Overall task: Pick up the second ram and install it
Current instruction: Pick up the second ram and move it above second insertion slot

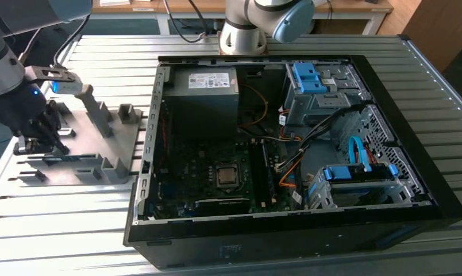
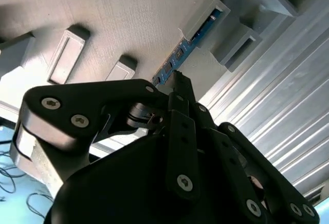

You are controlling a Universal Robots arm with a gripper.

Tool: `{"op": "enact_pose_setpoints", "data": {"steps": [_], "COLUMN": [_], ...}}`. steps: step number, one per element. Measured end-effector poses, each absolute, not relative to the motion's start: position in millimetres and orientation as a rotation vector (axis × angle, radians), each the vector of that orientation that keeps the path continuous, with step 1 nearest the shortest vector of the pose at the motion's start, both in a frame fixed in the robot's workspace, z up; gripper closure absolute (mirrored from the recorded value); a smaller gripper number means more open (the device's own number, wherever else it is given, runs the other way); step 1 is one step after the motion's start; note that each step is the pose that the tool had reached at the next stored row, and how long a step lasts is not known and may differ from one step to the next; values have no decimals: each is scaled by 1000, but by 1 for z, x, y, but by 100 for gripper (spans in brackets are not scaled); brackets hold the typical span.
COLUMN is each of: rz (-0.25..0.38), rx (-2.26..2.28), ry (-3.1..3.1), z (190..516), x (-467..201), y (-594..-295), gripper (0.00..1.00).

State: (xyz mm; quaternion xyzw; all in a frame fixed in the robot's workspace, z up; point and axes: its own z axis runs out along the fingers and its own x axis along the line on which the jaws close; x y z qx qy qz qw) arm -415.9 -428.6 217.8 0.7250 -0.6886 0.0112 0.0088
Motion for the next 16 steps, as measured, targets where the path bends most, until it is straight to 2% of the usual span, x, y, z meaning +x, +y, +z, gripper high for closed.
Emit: {"op": "enact_pose_setpoints", "data": {"steps": [10,16], "rz": [30,-38], "rx": [2083,2093], "ry": [-2328,-2370], "z": [214,214], "x": [-416,-416], "y": [-429,-429], "gripper": [90,90]}}
